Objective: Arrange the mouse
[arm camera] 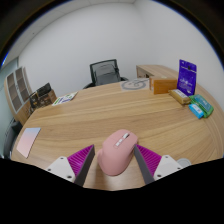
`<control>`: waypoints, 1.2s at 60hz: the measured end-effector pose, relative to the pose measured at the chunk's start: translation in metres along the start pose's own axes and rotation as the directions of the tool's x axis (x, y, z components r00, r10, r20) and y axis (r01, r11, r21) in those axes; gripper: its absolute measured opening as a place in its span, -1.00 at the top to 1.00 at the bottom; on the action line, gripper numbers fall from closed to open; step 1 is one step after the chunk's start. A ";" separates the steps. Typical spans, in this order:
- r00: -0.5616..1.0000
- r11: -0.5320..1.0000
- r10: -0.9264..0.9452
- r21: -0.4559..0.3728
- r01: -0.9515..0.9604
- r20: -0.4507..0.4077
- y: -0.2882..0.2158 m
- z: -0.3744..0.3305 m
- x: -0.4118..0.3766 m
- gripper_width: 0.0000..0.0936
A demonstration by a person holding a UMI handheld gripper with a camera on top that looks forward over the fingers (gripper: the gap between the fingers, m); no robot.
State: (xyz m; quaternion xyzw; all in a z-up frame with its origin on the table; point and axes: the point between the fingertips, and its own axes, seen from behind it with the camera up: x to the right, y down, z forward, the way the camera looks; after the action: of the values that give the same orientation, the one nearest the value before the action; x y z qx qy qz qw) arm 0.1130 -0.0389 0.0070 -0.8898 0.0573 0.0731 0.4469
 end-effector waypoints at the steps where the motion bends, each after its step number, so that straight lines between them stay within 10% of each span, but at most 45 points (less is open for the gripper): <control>1: 1.000 1.000 -0.004 -0.001 0.004 0.003 -0.002 0.002 -0.001 -0.78; 23: 0.996 0.996 -0.081 -0.029 0.081 0.032 -0.013 0.042 -0.020 -0.74; 30: 0.992 0.992 -0.128 -0.020 0.128 -0.014 -0.014 0.047 -0.007 -0.23; 46: 0.990 0.995 -0.103 -0.003 0.104 -0.098 -0.014 0.050 -0.002 0.04; 72: 0.976 0.991 -0.117 0.044 0.127 -0.185 -0.064 0.000 -0.125 0.08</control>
State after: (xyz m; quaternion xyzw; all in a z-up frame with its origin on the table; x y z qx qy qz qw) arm 0.0011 0.0041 0.0801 -0.8817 0.0452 -0.0378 0.4681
